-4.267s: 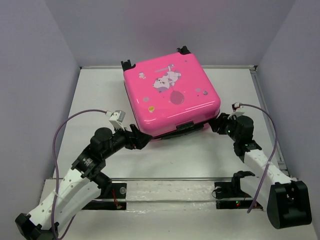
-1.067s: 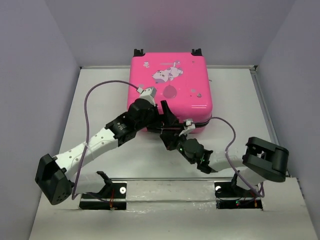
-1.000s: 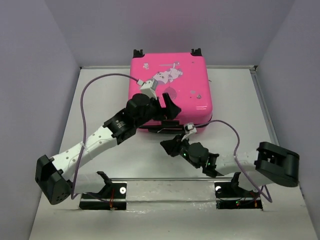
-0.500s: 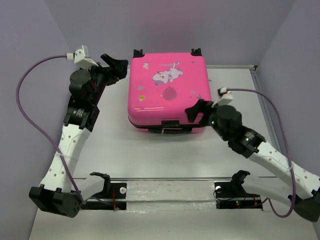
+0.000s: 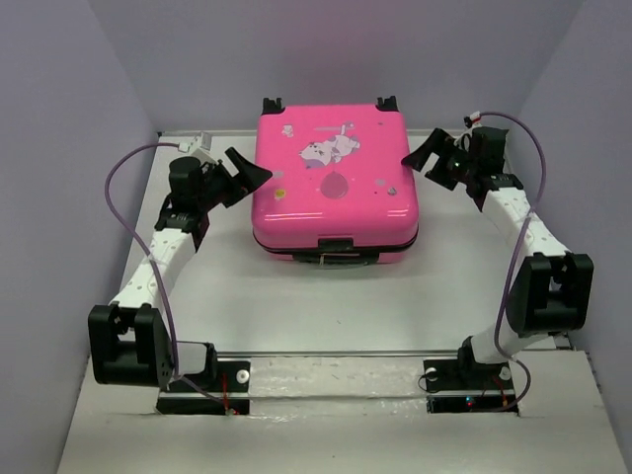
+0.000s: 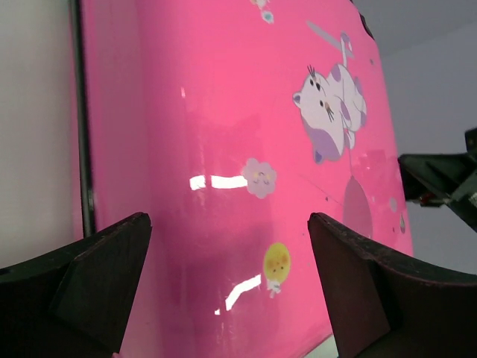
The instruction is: Pack the luggage
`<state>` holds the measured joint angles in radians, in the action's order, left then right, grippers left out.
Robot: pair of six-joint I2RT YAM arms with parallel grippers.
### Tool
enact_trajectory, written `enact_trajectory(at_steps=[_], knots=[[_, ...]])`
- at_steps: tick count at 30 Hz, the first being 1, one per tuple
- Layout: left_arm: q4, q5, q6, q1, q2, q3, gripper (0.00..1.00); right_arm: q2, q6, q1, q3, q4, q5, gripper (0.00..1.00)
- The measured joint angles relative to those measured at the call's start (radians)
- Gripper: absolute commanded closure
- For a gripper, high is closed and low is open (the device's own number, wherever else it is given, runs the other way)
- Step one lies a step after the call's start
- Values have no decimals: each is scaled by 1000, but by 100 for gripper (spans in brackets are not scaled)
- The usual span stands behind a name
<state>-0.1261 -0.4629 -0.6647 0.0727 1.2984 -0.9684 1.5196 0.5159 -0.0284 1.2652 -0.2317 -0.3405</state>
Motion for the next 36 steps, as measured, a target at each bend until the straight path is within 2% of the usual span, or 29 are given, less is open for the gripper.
enact_trajectory(at_steps=[3, 6, 10, 19, 21, 25, 28, 29, 32, 34, 36], knots=[[-76, -5, -6, 32, -18, 55, 1, 48, 26, 5, -1, 59, -121, 0], [-130, 28, -8, 60, -41, 109, 1, 82, 42, 3, 1, 119, -249, 5], [-178, 159, -5, 155, -105, 201, 1, 185, 41, 17, 71, 158, -331, 6], [-118, 360, -15, 462, -264, 307, 1, 478, 18, -8, 406, 230, -350, 6], [-76, 386, -18, 536, -290, 308, 1, 516, 18, -20, 469, 228, -354, 0], [3, 372, -25, 616, -321, 302, 1, 523, 1, -64, 518, 226, -324, 0], [126, 359, -7, 638, -324, 230, 1, 518, -23, -85, 521, 223, -301, 0], [187, 367, 11, 642, -318, 179, 1, 513, -26, -88, 521, 210, -299, 0], [237, 455, 95, 641, -296, -55, 1, 487, -20, -88, 520, 154, -312, 0], [229, 513, 155, 580, -287, -232, 1, 453, -13, -87, 519, 96, -333, 0], [215, 512, 175, 440, -290, -348, 1, 419, -7, -86, 519, 64, -368, 0]])
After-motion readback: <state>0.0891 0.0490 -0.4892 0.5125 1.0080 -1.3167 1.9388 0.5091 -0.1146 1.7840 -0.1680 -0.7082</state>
